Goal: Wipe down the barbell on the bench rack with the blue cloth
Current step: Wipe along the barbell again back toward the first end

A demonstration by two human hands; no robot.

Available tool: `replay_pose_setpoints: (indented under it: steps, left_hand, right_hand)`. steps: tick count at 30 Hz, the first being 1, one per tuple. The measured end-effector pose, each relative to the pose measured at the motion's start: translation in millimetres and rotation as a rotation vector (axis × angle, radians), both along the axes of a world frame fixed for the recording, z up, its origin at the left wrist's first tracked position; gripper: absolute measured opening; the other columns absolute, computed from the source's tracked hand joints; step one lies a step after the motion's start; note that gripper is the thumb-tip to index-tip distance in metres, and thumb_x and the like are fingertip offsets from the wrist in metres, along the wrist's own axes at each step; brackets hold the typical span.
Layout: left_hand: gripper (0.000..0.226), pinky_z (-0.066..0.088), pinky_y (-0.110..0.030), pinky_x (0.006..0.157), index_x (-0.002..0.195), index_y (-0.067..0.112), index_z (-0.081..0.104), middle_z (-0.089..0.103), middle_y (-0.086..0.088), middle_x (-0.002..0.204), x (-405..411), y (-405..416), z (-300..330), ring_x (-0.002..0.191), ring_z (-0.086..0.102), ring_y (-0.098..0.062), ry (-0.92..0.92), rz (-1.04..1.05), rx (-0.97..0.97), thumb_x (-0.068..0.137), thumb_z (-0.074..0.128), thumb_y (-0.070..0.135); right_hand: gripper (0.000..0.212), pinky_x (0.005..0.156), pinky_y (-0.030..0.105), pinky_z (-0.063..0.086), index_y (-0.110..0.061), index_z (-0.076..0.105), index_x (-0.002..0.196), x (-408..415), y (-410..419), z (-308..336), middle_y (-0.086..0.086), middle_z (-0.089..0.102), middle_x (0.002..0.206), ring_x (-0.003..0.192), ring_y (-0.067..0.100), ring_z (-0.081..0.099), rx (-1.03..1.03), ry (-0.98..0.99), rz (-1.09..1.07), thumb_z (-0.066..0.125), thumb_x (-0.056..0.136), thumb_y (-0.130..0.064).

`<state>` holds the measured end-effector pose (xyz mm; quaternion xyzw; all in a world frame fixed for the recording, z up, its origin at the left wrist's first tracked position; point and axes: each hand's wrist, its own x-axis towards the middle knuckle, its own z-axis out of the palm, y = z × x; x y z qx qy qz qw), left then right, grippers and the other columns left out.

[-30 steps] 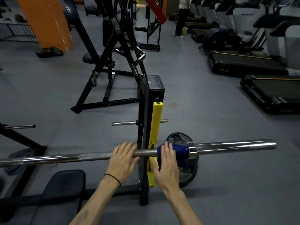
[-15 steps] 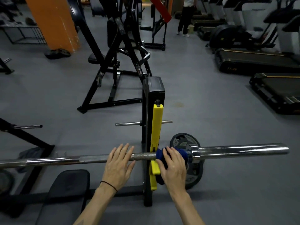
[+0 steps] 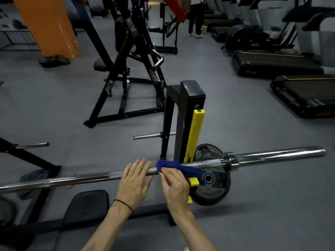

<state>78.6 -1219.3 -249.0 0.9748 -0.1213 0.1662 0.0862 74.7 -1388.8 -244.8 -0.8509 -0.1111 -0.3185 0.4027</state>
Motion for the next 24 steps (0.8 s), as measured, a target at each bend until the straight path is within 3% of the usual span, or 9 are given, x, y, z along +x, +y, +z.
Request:
replay_pose_setpoints:
  steps: [5, 9, 12, 15, 17, 21, 24]
  left_hand:
    - [0.054, 0.023, -0.041, 0.119, 0.138, 0.005, 0.057, 0.060, -0.013, 0.138, -5.5, 23.9, 2.1, 0.128, 0.056, -0.031, -0.021, -0.039, -0.014, 0.095, 0.041, 0.034]
    - [0.052, 0.023, -0.042, 0.119, 0.133, 0.003, 0.059, 0.061, -0.015, 0.135, -8.1, 43.9, -2.8, 0.127, 0.057, -0.032, -0.060, -0.050, -0.022, 0.092, 0.042, 0.031]
    - [0.055, 0.023, -0.043, 0.118, 0.137, 0.005, 0.049, 0.059, -0.015, 0.130, -6.0, 56.7, -4.0, 0.123, 0.054, -0.031, -0.130, -0.093, 0.021, 0.086, 0.046, 0.027]
    - [0.051, 0.037, -0.047, 0.108, 0.126, 0.004, 0.055, 0.065, -0.018, 0.115, -6.7, 60.8, 1.7, 0.107, 0.059, -0.034, -0.087, -0.030, 0.063, 0.079, 0.065, 0.021]
    - [0.040, 0.041, -0.049, 0.106, 0.119, 0.006, 0.063, 0.067, -0.013, 0.109, -9.8, 71.4, 3.3, 0.104, 0.060, -0.032, -0.042, 0.022, 0.060, 0.085, 0.056, 0.025]
    - [0.045, 0.034, -0.050, 0.115, 0.127, 0.015, 0.061, 0.060, -0.004, 0.128, -15.7, 93.9, 5.5, 0.125, 0.055, -0.025, -0.007, 0.013, -0.041, 0.095, 0.041, 0.038]
    - [0.050, 0.033, -0.049, 0.115, 0.127, 0.011, 0.063, 0.061, -0.008, 0.129, -18.3, 101.3, 7.2, 0.127, 0.055, -0.028, 0.014, 0.053, -0.024, 0.099, 0.038, 0.042]
  right_hand:
    - [0.023, 0.102, 0.026, 0.052, -0.014, 0.079, 0.111, -6.3, 51.7, 5.0, -0.003, 0.077, 0.110, 0.102, 0.007, 0.070, -0.069, -0.013, 0.116, 0.064, 0.097, -0.024]
    - [0.022, 0.085, 0.027, 0.060, -0.012, 0.078, 0.109, 1.6, 74.2, 12.4, -0.001, 0.078, 0.104, 0.092, 0.008, 0.072, -0.027, 0.019, 0.117, 0.063, 0.100, -0.025]
    - [0.023, 0.078, 0.024, 0.060, -0.011, 0.076, 0.105, -0.8, 106.0, 30.1, 0.002, 0.078, 0.097, 0.082, 0.012, 0.072, 0.004, -0.029, 0.175, 0.061, 0.103, -0.027]
    - [0.031, 0.079, 0.028, 0.061, -0.014, 0.071, 0.114, -0.9, 132.0, 40.3, 0.001, 0.077, 0.097, 0.083, 0.011, 0.073, 0.107, 0.128, 0.207, 0.051, 0.108, -0.037]
    - [0.035, 0.073, 0.029, 0.060, -0.017, 0.068, 0.114, 5.1, 135.8, 41.8, 0.000, 0.076, 0.091, 0.078, 0.010, 0.071, 0.137, 0.164, 0.184, 0.045, 0.109, -0.043]
    - [0.049, 0.068, 0.042, 0.058, -0.019, 0.065, 0.111, 17.7, 133.2, 42.3, 0.000, 0.074, 0.087, 0.076, 0.019, 0.071, 0.090, 0.187, 0.159, 0.033, 0.108, -0.057]
    - [0.042, 0.069, 0.045, 0.056, -0.020, 0.063, 0.110, 20.5, 125.5, 26.6, -0.002, 0.073, 0.089, 0.078, 0.019, 0.069, 0.031, 0.235, 0.159, 0.037, 0.108, -0.053]
